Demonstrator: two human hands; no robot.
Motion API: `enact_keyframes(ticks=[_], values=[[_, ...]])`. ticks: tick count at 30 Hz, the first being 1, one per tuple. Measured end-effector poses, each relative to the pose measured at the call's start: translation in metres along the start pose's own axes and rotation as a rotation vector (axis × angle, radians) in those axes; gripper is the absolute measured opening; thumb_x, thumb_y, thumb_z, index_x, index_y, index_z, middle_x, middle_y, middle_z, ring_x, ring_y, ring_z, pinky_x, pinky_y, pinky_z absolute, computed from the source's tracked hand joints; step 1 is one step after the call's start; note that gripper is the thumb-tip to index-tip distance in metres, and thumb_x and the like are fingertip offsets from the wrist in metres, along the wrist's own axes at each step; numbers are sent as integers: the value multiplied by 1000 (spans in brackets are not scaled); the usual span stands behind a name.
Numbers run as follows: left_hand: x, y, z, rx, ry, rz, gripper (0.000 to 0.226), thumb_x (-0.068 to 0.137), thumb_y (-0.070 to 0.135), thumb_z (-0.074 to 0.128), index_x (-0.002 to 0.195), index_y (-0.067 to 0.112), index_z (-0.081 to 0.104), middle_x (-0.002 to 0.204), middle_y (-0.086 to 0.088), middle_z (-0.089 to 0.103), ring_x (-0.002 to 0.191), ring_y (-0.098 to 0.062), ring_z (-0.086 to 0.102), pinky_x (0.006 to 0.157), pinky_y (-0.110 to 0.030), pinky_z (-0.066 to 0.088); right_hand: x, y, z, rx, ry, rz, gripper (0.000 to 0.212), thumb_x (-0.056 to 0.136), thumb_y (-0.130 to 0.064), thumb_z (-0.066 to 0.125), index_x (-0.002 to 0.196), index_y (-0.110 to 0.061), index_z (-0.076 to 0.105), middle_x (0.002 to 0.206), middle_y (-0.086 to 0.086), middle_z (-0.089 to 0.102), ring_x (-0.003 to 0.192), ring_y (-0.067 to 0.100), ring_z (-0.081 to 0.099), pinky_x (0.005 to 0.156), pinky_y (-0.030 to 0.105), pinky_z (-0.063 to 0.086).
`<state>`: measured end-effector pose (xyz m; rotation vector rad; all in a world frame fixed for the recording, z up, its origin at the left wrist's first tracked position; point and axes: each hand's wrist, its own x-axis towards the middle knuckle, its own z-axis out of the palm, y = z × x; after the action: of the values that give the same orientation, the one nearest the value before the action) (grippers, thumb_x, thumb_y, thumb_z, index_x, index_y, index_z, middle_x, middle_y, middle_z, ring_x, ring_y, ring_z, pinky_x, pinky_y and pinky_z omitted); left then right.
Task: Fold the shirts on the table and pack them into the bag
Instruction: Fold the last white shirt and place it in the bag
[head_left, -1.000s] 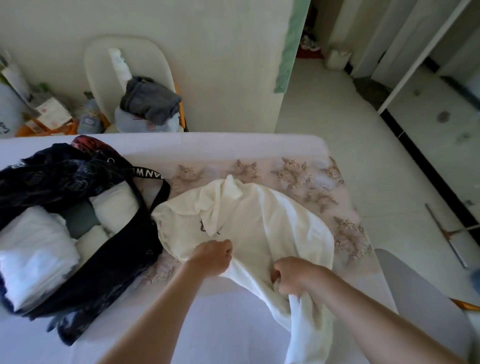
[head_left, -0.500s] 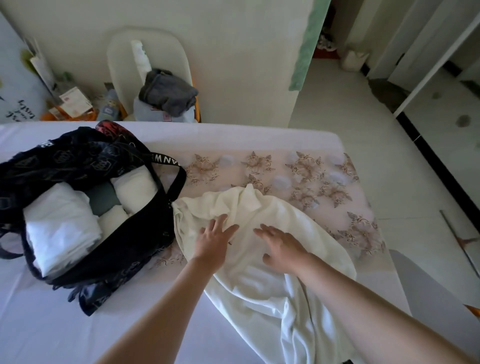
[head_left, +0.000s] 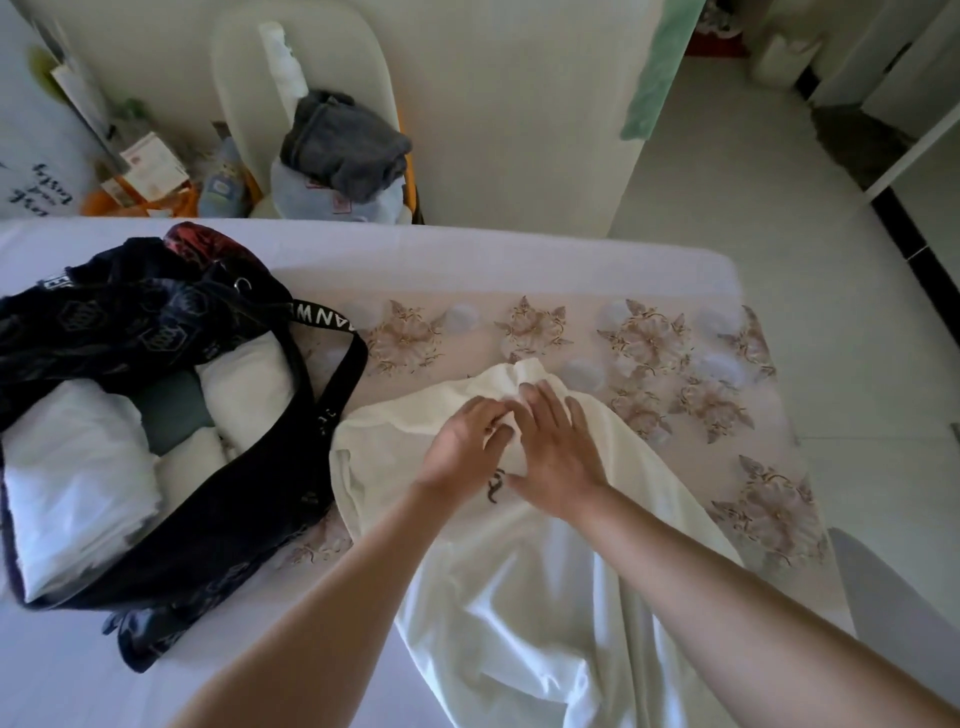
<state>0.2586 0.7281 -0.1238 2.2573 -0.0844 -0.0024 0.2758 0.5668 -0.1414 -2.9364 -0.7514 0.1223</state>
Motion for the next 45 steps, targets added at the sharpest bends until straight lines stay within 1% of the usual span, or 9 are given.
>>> enact_keyframes(ticks=[3,7,12,16,20,25,31,37,45], values=[[5,-13,-18,139,96,-11,46,82,4,57,126,15,52,127,1,51,116,-14,50,99,-26,41,27,7,-5,131,209,204,33,68,-21,84,94,-15,65,122,6,56,122,33,50,100,51,39],[9,-53,-46,575,-5,-271,74,78,24,68,144,27,35,147,-2,36,134,-26,31,111,-43,30,57,27,-36,285,306,442,20,80,-21,78,92,-8,69,107,13,61,102,37,55,82,43,46],[29,-61,-61,617,-10,-334,24,92,23,55,115,20,64,100,-5,68,93,-30,63,71,-35,46,75,63,-64,351,161,748,35,98,-42,54,108,-13,69,111,14,68,105,35,63,75,36,47],[64,-27,-77,584,51,-197,32,94,25,56,126,22,58,103,-9,68,88,-33,66,65,-36,50,83,86,-78,860,269,997,35,101,-40,48,99,-7,62,88,12,69,63,33,72,43,29,49],[108,10,-77,405,180,-48,44,90,26,66,131,23,52,120,-2,59,105,-27,58,87,-40,49,92,103,-92,931,561,1164,29,94,-42,51,102,-14,53,104,8,66,92,35,70,79,44,57],[78,8,-41,296,139,-232,67,84,6,53,145,17,29,144,-8,35,133,-28,36,108,-45,33,54,74,-77,756,488,849,94,85,-7,64,158,-18,6,166,10,5,150,25,18,115,30,24],[-6,-27,-22,663,-134,-672,70,83,62,35,130,11,46,127,-10,53,115,-29,52,91,-40,40,-7,18,-3,404,-142,20,74,96,-26,56,158,-25,16,166,8,9,153,23,13,118,49,24],[-21,-24,-13,493,-473,-677,26,91,24,50,113,14,60,98,-3,68,88,-23,67,67,-30,53,-28,20,20,391,-248,204,80,100,-51,38,158,-26,-11,166,4,-10,152,12,-13,123,40,1],[71,-7,-59,-219,142,-637,26,98,22,57,121,14,48,104,-7,65,74,-24,73,60,-34,60,-17,88,11,235,-313,493,76,101,-55,30,159,-19,-5,166,6,-12,153,19,-8,123,43,5]])
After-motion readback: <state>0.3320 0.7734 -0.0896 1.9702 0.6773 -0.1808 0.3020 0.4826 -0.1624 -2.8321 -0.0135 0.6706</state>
